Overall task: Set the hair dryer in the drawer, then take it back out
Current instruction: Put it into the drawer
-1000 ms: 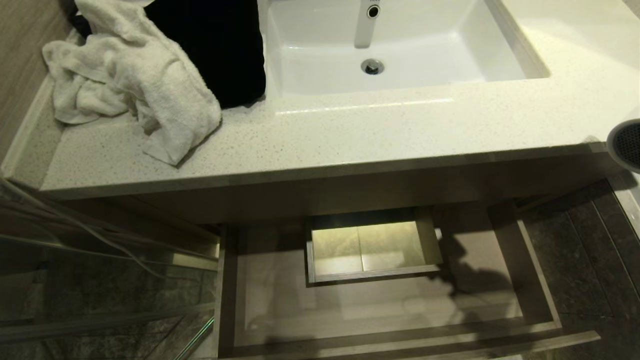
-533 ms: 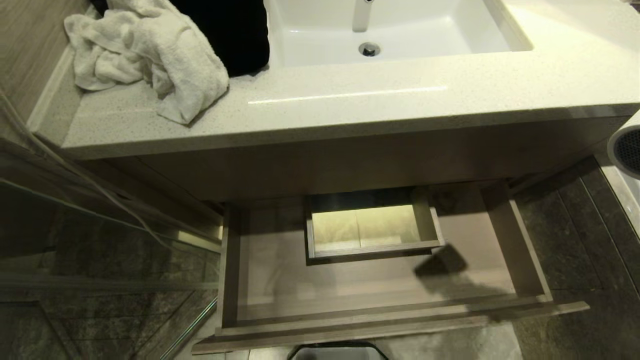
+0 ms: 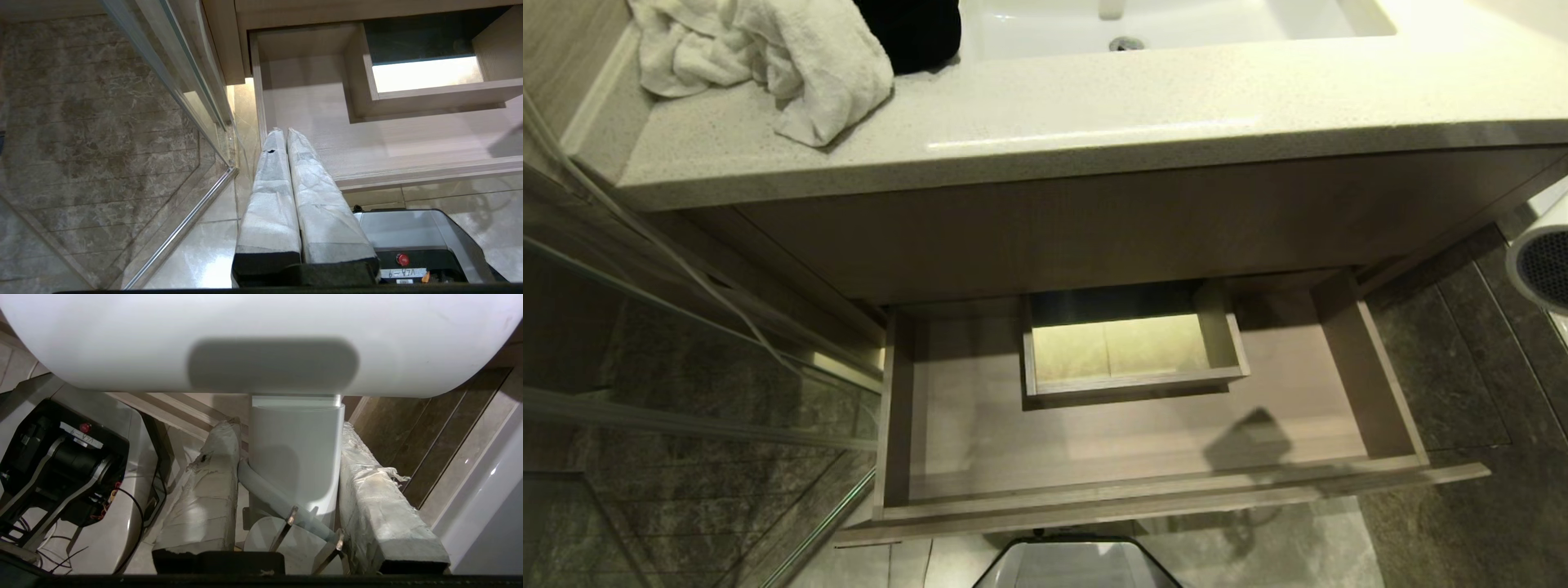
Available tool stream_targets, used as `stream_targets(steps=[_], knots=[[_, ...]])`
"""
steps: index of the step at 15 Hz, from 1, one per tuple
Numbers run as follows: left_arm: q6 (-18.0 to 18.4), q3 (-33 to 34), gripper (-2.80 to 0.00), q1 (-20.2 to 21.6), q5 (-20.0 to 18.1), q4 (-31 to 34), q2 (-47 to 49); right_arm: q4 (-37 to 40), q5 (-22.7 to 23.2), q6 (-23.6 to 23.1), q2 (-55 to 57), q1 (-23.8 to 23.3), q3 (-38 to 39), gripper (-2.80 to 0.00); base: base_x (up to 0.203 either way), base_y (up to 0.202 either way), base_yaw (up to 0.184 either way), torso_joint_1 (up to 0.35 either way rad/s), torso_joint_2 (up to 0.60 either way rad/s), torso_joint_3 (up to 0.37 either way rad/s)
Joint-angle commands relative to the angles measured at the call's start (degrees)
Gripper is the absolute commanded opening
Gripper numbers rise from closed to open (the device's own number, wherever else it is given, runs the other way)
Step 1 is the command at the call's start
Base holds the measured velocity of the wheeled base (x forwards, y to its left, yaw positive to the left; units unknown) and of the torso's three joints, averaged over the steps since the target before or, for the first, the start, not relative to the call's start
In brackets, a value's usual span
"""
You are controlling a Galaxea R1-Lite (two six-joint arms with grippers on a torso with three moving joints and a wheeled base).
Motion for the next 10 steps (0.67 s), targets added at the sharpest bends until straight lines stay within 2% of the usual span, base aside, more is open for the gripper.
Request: stream_targets(steps=[1,10], knots=[[-0.04,0.08,-2.80,-0.01,0.00,-0.01,-0.02,0.29,0.05,-0.31,-0.39,-0.16,1.28,-2.80,0.000,0.000,0.000,-0.183,0.38,0.168],[-0.04,0.08,-2.80,-0.01,0.00,-0.01,-0.02,0.20,-2.28,-0.31,0.23,-0.34,2.37,-2.80,0.000,0.000,0.000,-0.260,0.51,0.251]])
